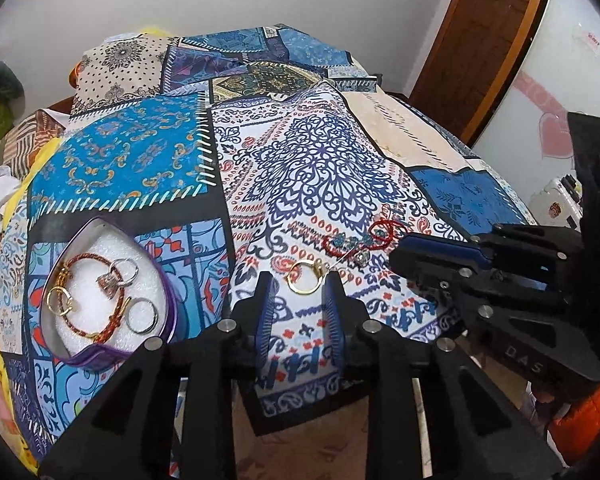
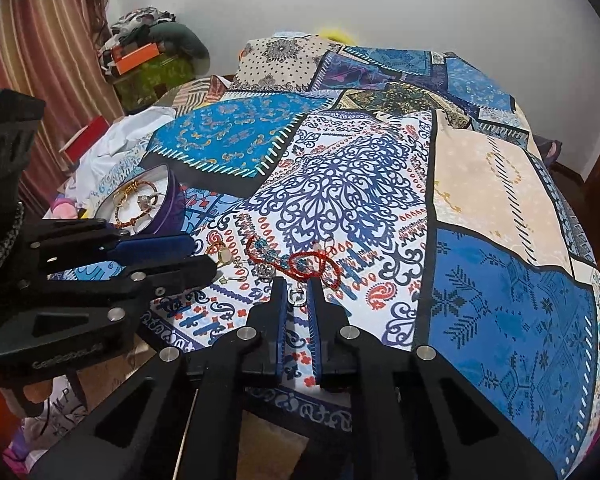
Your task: Organize jewelry
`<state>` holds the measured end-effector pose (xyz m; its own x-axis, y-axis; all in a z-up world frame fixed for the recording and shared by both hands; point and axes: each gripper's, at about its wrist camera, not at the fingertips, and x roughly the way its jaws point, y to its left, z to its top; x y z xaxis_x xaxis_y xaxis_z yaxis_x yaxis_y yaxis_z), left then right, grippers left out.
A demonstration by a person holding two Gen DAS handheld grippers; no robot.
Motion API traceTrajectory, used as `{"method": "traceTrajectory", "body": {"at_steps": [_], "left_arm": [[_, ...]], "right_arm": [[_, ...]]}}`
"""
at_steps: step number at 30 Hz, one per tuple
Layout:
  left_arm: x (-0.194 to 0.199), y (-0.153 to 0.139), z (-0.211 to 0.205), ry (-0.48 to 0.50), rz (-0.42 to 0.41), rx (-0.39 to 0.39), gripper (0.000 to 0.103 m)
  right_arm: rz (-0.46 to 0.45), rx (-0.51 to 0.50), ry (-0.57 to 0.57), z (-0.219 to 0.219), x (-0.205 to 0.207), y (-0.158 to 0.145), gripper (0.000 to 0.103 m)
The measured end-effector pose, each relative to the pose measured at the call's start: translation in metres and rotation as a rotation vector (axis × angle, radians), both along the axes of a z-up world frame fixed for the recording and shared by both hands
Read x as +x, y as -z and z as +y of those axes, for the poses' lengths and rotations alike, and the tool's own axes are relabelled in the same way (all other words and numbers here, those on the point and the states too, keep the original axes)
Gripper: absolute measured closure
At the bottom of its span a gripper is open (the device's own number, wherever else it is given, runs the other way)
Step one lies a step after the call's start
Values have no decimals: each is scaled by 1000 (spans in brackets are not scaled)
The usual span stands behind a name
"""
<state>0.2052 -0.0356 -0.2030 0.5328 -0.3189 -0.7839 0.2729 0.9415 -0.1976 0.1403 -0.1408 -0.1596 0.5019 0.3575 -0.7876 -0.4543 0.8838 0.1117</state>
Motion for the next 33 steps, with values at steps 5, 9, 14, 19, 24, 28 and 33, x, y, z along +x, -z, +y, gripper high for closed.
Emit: {"method": "traceTrajectory", "body": {"at_steps": [5,9,14,19,24,28,33], "left_arm": [[7,2,-5,-1,7,-13,78],[7,3,-6,-9,6,-15,78],[7,2,-7,-16,3,-12,83],[0,-4,-7,-13,-6,-19,83],[-11,-16,-3,-22,-36,-23,83],[-21,-30,5,-40,-74,-24,83],[-33,-48,23,-72,-122,-29,83]], "right_arm": [[0,26,17,-9,1,-1,94],[-17,38,22,-13,-2,-5,94],[-35,49,31,-16,-4,-12,94],[-63,47,47,-15,-7,-22,94],[-87,48,44,-11,-11,-32,94],[-111,55,32,-1,-14,-43,94],[-146,65,6,17,-20,-57,94]]}}
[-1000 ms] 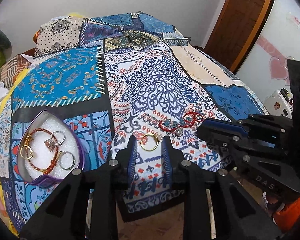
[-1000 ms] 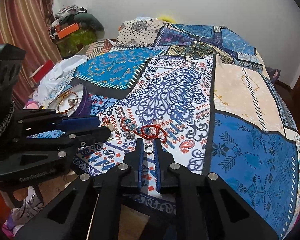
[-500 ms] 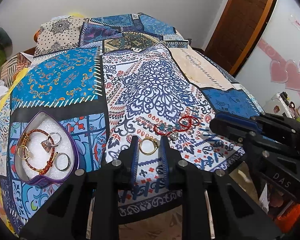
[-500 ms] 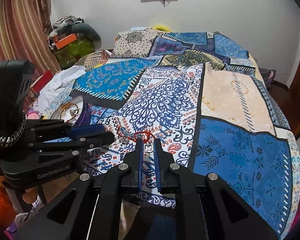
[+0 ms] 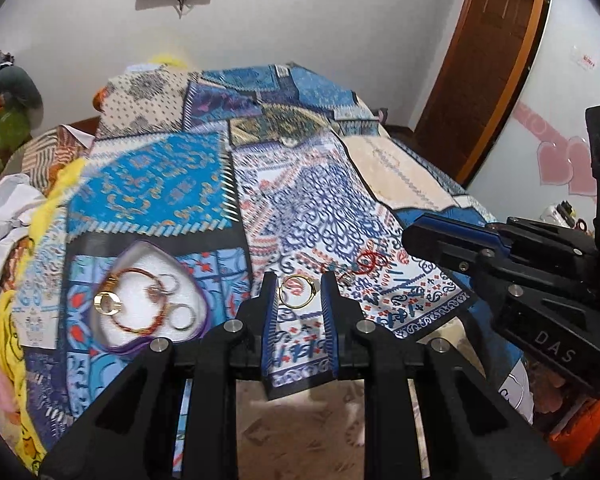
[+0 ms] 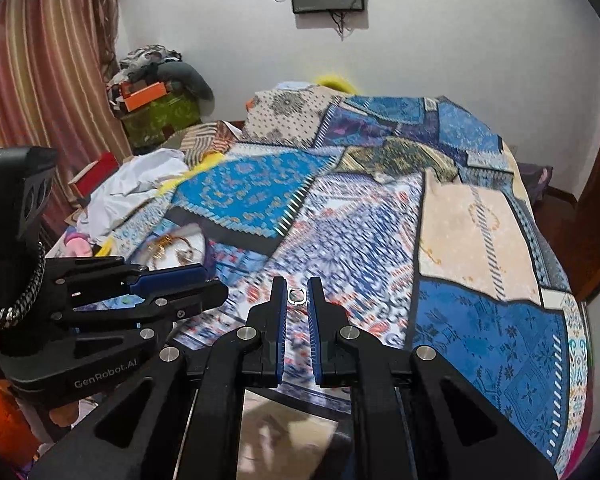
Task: Organize jewelry
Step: 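Carry both held rings over the heart tin and open both tools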
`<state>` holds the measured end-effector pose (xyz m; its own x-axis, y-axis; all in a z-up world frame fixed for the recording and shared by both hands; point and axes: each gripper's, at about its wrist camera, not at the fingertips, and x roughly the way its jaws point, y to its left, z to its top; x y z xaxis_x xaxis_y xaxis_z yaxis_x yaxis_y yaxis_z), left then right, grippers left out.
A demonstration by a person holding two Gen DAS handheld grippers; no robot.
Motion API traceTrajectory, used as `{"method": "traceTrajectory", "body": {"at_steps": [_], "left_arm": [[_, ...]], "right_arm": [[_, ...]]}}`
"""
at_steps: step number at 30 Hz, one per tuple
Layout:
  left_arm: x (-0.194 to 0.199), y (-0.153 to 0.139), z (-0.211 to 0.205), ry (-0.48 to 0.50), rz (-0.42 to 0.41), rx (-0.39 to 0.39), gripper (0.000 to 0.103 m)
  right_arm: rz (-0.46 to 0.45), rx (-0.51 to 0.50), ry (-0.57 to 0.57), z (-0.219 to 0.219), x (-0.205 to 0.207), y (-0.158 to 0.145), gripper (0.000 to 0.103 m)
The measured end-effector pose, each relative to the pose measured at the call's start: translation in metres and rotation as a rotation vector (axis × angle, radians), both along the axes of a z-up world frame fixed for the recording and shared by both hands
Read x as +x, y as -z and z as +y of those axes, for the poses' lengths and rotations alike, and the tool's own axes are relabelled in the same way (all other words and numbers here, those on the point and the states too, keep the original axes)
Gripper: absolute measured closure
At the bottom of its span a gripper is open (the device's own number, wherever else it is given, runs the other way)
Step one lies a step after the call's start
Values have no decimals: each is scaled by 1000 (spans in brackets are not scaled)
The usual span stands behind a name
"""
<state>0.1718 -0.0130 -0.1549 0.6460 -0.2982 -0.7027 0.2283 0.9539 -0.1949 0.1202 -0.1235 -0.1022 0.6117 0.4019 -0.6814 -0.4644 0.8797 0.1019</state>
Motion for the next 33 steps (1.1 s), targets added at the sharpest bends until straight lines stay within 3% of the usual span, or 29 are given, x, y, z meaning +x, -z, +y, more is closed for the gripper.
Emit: {"method": "traceTrajectory", "body": {"at_steps": [15,24,33], "left_arm": [[-27,-27,84,-168,-87,3,83],[-26,-10,120,-240,-55,-8,83],[-10,18,118,-193,9,-24,83]], "right_arm": [[-34,16,-98,60,-6,-14,94],[-8,1,-156,90,4,-3,94],[74,-6,-182,113,23,18,94]]}}
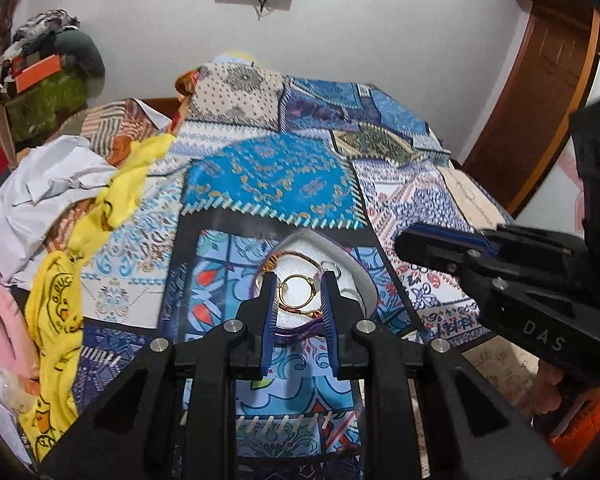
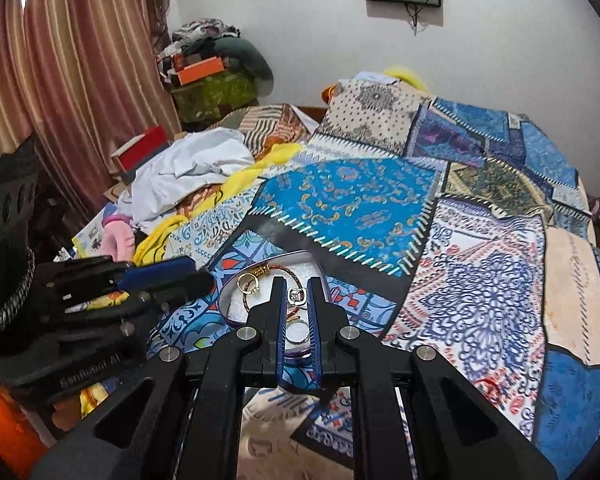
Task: Organize jewelry
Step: 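Carry both held rings over the heart tin and open both tools, then move both tools back over the red cord necklace on the quilt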
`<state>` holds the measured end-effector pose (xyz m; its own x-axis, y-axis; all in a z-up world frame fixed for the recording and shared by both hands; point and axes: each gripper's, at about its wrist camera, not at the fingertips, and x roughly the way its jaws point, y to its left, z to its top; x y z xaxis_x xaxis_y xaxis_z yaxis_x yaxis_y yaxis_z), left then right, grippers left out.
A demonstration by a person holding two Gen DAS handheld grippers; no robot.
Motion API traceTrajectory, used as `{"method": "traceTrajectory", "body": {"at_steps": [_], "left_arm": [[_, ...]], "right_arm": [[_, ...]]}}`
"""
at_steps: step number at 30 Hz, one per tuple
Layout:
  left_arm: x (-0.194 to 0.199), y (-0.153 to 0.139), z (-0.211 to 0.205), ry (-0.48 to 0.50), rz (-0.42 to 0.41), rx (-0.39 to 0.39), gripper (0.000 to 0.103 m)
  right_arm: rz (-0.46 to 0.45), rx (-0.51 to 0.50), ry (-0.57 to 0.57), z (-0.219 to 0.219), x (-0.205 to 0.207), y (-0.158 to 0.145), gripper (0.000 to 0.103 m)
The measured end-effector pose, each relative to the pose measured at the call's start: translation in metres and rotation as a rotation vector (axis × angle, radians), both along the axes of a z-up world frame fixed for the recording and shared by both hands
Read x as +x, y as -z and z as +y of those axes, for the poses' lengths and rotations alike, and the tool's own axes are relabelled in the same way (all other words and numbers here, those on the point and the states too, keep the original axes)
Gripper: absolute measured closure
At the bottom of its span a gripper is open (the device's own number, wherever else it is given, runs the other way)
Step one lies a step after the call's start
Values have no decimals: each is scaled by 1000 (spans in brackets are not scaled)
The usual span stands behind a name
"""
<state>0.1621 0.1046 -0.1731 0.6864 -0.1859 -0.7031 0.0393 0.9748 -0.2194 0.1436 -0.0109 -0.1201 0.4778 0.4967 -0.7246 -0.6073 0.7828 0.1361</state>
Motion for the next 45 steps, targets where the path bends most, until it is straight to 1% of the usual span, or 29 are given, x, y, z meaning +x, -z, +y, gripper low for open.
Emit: {"method": "traceTrajectory", "body": {"at_steps": [6,14,23,27,28,30,32,39,45], "left_arm": [[10,16,-4,32,33,-15,83],[15,22,3,36,40,-28,83],[17,24,3,45,32,10,83],[18,25,4,46,35,2,83],[18,25,4,42,37,3,83],[18,25,4,38,39,1,83],[17,23,3,37,37,1,83],[11,6,-1,25,10,18,82],[6,-12,-6,12,-23,30,77]], "right_arm": [[46,0,-20,11,8,9,94],[87,1,-46,26,16,19,94],[105,-13,-74,41,21,25,94],[91,-31,-76,43,19,24,94],[90,-33,-74,43,19,23,93],[83,-29,-66,41,18,20,84],[70,-23,-59,38,17,17,72],[10,-8,-26,24,10,-3,70],[-32,18,25,-1,6,-22,70]]}}
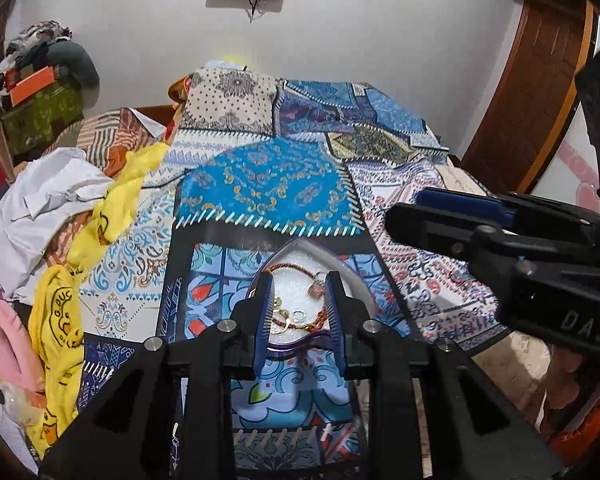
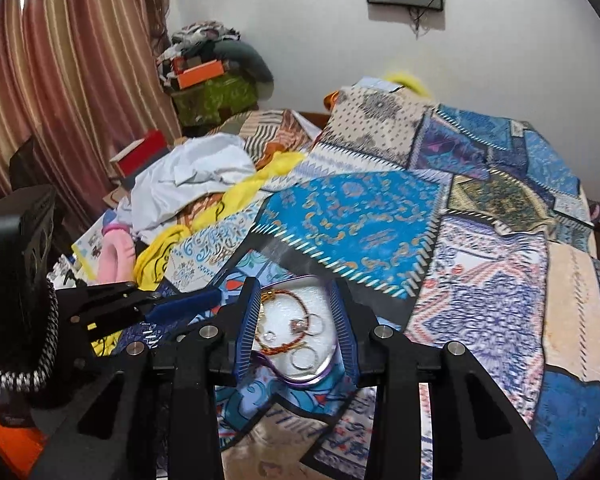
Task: Organize jewelry
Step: 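Move both tools back over the red cord necklace on the quilt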
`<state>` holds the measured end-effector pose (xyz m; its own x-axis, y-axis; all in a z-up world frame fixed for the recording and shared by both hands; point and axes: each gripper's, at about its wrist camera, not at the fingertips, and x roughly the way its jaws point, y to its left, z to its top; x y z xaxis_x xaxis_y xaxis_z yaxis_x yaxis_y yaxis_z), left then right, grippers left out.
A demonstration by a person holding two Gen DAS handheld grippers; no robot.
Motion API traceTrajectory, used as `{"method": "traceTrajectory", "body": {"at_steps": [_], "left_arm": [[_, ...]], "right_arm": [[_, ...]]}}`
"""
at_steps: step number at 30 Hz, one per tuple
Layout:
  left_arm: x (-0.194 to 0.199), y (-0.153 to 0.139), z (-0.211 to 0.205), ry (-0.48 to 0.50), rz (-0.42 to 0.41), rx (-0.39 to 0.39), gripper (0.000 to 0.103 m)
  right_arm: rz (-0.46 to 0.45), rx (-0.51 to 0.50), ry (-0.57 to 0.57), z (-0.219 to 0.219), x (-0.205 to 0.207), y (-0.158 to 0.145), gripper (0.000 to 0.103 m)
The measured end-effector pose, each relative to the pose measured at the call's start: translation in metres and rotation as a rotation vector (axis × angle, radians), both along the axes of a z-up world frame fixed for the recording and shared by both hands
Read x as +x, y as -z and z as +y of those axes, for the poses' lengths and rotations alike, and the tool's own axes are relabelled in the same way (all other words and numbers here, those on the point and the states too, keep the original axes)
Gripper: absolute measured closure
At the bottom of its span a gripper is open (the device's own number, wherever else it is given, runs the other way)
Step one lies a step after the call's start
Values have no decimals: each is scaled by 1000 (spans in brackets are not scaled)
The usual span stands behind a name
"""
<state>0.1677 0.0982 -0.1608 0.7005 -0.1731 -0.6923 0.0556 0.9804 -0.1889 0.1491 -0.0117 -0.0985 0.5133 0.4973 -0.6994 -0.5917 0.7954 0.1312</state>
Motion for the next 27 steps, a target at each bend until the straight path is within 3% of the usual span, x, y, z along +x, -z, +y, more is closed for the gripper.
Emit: {"method": "traceTrajectory", "body": {"at_steps": [16,27], "left_arm": [[-3,-40,-43,36,-70,9,69],[15,-24,-98,148,-17,20,67]], "right_arm": [[-71,38,181,-91,1,-30,70],[-20,0,291,-150,7,-7,70]]}}
